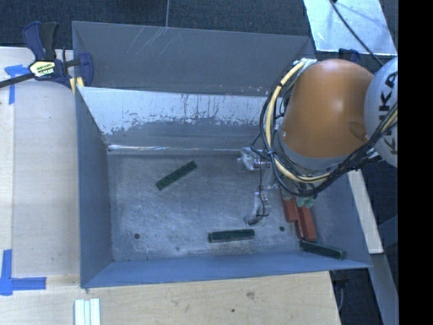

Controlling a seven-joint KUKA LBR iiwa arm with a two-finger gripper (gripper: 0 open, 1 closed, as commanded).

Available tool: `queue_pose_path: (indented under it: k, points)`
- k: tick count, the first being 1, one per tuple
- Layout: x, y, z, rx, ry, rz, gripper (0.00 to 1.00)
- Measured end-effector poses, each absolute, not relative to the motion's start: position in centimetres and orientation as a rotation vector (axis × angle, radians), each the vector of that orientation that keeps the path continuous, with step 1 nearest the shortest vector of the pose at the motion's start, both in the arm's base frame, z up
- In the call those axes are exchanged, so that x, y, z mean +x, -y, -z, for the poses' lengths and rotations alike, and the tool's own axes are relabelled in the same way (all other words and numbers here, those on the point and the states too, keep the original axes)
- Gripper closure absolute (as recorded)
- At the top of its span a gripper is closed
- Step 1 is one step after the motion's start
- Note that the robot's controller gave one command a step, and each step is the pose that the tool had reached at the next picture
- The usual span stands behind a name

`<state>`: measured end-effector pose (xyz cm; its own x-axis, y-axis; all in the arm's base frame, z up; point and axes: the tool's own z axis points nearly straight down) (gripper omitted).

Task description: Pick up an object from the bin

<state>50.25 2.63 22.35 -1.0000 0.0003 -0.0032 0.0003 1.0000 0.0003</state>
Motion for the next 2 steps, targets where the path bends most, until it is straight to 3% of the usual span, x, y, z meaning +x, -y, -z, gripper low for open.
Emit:
queue_pose_path:
  k: [1, 2]
  points:
    - [48.0, 0.9, -10.9, 0.008, -3.148, 0.002, 0.00]
    - [49.8, 5.8, -6.8, -0.144, -3.139, 0.003, 0.00]
